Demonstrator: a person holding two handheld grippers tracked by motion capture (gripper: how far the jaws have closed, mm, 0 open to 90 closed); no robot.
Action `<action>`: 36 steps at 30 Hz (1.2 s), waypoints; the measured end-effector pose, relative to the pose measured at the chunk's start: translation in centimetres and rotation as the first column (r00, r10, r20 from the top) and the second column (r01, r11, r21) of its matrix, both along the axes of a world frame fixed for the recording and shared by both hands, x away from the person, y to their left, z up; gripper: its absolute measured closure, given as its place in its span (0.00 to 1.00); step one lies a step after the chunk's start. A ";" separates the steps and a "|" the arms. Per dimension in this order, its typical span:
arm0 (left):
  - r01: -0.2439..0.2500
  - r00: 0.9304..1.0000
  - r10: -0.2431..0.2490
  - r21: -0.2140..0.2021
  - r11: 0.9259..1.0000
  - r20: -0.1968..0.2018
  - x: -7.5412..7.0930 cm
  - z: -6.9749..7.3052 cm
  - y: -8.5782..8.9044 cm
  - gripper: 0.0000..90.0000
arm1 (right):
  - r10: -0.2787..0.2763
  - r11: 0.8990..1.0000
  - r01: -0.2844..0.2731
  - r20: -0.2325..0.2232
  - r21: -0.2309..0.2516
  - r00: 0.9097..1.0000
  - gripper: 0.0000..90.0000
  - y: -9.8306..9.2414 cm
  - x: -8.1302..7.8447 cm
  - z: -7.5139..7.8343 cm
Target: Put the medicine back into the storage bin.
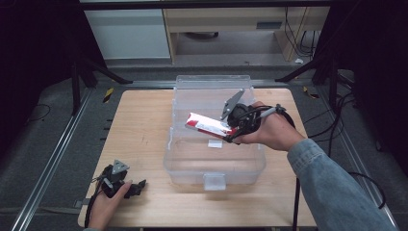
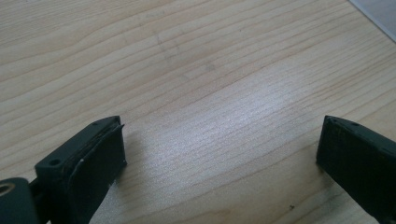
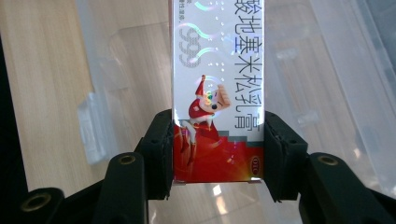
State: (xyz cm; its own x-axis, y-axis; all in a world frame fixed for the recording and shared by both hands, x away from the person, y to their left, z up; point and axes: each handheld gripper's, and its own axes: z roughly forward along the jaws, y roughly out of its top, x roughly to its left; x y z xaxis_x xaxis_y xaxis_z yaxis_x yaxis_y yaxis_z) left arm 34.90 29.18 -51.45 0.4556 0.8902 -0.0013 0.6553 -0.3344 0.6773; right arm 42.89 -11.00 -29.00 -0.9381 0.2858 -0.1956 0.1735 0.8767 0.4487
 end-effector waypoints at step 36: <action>0.006 1.000 -0.006 -0.001 1.000 0.000 0.0 0.0 0.1 0.01 | 0.181 0.970 -0.197 -0.118 -0.142 0.976 0.57 8.2 0.9 -7.8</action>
State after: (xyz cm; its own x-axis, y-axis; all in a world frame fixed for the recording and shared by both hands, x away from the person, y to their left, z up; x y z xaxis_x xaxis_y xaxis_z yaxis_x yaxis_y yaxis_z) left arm 34.90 29.23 -51.46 0.4612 0.8873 -0.0019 0.6529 -0.3380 0.6779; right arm 43.79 -2.78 -36.85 -0.9895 0.0763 -0.1225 0.0368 0.9544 0.2964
